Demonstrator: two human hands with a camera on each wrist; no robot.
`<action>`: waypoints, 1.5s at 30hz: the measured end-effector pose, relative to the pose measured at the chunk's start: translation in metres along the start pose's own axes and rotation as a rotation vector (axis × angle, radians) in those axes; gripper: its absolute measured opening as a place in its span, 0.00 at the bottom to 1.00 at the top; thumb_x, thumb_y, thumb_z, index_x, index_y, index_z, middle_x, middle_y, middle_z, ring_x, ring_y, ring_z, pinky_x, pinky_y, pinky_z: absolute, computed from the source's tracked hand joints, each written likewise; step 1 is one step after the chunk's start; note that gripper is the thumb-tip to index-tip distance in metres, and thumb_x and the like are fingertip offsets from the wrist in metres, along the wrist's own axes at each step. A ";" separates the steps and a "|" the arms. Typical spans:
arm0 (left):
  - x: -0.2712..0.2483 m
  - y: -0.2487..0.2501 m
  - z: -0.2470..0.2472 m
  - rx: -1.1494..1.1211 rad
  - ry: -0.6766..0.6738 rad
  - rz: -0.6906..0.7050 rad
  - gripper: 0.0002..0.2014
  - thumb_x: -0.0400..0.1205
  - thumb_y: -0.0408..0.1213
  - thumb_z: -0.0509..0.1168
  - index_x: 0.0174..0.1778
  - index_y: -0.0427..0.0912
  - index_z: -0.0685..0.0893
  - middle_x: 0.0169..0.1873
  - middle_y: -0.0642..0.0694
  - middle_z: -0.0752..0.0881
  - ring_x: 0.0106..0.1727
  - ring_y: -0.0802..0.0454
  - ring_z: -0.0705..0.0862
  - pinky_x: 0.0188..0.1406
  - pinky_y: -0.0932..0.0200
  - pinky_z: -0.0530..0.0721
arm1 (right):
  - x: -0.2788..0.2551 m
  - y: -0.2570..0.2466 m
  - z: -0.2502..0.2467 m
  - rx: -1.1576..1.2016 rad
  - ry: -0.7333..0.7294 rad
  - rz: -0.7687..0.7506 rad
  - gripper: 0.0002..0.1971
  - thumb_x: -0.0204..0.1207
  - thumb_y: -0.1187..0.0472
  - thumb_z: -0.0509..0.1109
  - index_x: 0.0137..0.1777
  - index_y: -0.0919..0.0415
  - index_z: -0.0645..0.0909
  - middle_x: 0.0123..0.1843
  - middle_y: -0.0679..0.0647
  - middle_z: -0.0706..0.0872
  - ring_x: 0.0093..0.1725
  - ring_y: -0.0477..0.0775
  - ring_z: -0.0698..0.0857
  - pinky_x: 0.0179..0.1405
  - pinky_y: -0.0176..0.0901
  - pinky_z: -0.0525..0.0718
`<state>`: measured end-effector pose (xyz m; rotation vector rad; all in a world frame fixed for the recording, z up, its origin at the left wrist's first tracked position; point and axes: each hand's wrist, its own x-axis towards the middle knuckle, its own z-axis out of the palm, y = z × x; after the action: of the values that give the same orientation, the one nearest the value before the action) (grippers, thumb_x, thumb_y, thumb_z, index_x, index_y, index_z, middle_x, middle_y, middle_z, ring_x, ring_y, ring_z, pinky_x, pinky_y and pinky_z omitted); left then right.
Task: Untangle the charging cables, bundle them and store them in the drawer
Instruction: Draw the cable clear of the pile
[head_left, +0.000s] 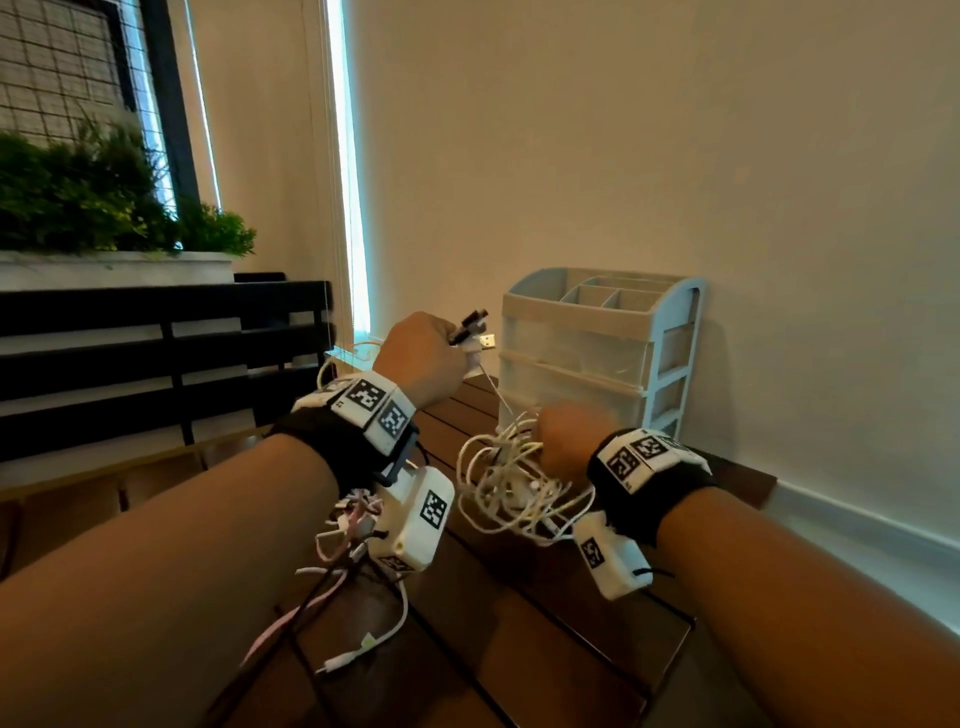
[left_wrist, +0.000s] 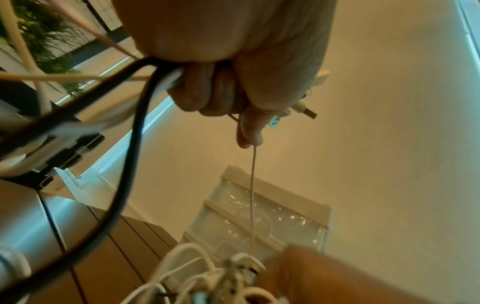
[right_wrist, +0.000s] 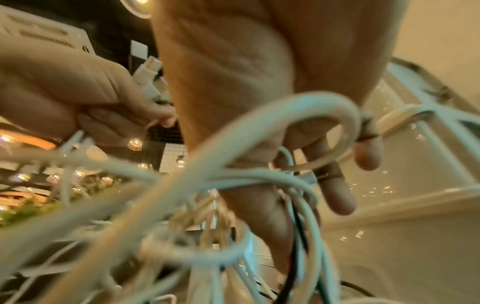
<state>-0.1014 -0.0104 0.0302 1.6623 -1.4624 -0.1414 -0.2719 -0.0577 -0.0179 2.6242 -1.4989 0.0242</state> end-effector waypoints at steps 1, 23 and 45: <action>0.003 -0.003 -0.006 -0.018 0.020 -0.014 0.12 0.78 0.42 0.72 0.51 0.38 0.90 0.42 0.39 0.88 0.45 0.42 0.86 0.45 0.54 0.82 | -0.001 0.006 0.003 -0.005 0.011 0.051 0.10 0.79 0.61 0.66 0.55 0.65 0.84 0.51 0.58 0.86 0.51 0.57 0.85 0.43 0.41 0.75; 0.000 -0.004 -0.009 -0.288 0.013 -0.137 0.05 0.75 0.36 0.75 0.38 0.40 0.87 0.42 0.40 0.87 0.43 0.46 0.82 0.44 0.57 0.77 | 0.012 -0.002 0.010 0.082 0.057 0.062 0.10 0.81 0.56 0.63 0.48 0.60 0.84 0.43 0.53 0.82 0.43 0.53 0.78 0.43 0.42 0.73; 0.000 -0.011 -0.027 -0.176 0.143 -0.194 0.07 0.74 0.39 0.75 0.42 0.39 0.87 0.40 0.40 0.87 0.43 0.43 0.85 0.41 0.54 0.81 | -0.003 0.008 0.002 -0.011 -0.190 0.081 0.18 0.79 0.49 0.67 0.59 0.64 0.82 0.51 0.58 0.83 0.49 0.56 0.81 0.49 0.48 0.80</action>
<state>-0.0770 0.0026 0.0393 1.6326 -1.1480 -0.2471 -0.2802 -0.0596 -0.0189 2.6193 -1.6572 -0.2321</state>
